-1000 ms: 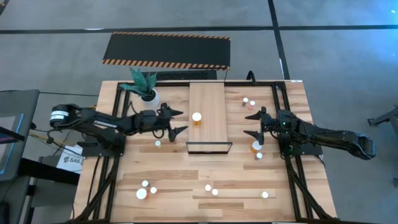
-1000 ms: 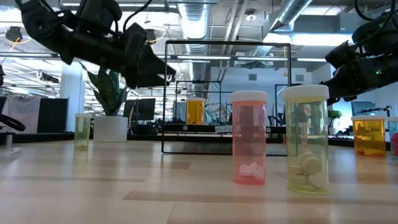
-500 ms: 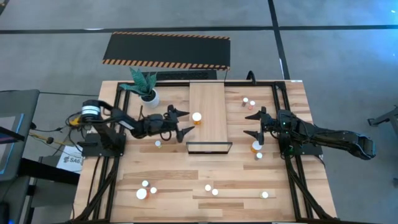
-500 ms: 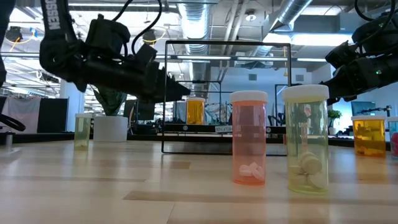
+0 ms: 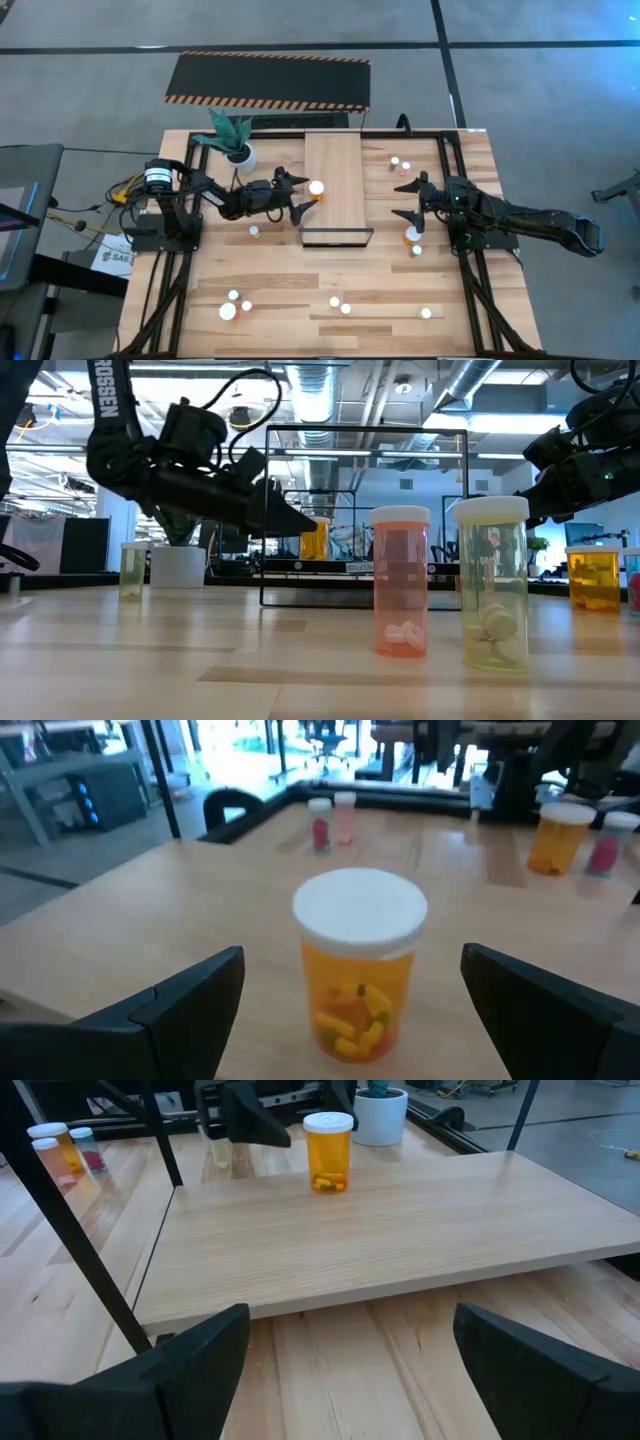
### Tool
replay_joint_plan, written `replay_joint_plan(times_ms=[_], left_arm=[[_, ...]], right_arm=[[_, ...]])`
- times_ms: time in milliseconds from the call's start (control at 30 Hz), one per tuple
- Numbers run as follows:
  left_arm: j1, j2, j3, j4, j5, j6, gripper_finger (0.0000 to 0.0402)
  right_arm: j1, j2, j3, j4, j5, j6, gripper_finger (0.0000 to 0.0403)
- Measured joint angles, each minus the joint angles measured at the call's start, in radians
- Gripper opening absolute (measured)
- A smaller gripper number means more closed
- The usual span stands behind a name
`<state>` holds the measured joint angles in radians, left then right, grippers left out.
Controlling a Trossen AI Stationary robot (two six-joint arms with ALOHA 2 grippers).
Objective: Pick and place medicine bottles onto shelf by color
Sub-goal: Put the top left large orange pill bottle on the shelf
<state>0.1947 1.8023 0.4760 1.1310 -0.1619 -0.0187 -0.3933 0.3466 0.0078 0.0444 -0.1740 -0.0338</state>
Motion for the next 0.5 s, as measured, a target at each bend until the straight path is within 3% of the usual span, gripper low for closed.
replay_joint_plan(times_ms=[500], left_arm=[[0.057,0.000,0.053,-0.090,0.075,-0.022,0.0359]], right_arm=[[0.000,0.000,0.000,0.000,0.000,0.000,0.0374]])
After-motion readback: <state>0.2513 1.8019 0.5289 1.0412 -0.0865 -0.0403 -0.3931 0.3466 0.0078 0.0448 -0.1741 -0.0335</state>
